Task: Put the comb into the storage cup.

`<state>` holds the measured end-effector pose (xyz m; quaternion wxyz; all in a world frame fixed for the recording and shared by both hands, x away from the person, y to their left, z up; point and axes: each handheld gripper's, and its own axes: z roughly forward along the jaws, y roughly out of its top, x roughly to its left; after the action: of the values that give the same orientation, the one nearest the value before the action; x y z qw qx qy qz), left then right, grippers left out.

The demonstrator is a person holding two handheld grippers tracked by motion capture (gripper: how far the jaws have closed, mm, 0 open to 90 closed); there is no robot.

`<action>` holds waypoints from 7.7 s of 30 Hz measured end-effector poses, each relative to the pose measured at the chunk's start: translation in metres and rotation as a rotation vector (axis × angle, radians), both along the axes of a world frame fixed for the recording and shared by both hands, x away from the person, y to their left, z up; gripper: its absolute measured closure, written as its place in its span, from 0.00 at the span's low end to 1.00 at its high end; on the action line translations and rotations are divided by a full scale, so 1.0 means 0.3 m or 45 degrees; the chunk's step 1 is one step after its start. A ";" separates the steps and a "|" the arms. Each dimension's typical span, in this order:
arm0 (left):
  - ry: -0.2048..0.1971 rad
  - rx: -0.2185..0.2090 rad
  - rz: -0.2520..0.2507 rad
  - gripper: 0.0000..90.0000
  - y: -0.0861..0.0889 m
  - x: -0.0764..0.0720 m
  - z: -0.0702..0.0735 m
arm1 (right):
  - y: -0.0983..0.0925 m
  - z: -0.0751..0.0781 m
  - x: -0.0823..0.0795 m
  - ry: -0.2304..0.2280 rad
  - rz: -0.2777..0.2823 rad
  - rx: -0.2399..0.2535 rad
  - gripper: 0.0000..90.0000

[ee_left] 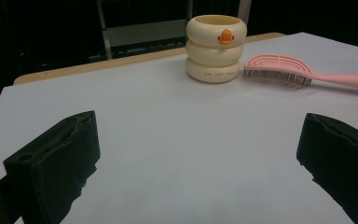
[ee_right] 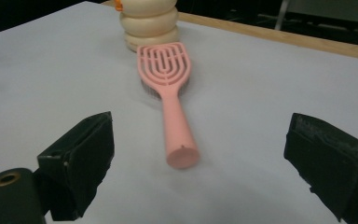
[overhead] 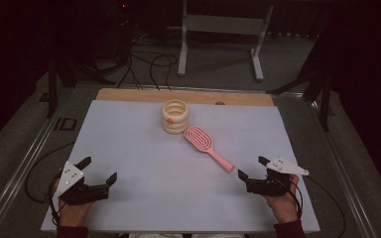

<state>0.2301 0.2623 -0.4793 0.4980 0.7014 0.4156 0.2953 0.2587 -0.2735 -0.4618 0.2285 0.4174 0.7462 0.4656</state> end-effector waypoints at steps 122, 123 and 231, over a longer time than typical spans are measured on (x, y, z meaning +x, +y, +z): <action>0.047 -0.004 -0.033 0.00 -0.005 0.006 -0.018 | 0.395 -0.121 0.554 0.671 0.321 -0.635 0.66; 0.047 -0.004 -0.033 0.00 -0.005 0.006 -0.018 | 0.395 -0.121 0.554 0.671 0.321 -0.635 0.66; 0.253 0.029 -0.341 0.00 -0.572 0.312 0.057 | 0.386 -0.016 0.231 0.040 0.449 -0.409 0.88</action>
<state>0.3238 0.0908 -0.4623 0.4813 0.7819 0.3622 0.1604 0.3280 -0.1577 -0.4664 0.1955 0.2461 0.8755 0.3672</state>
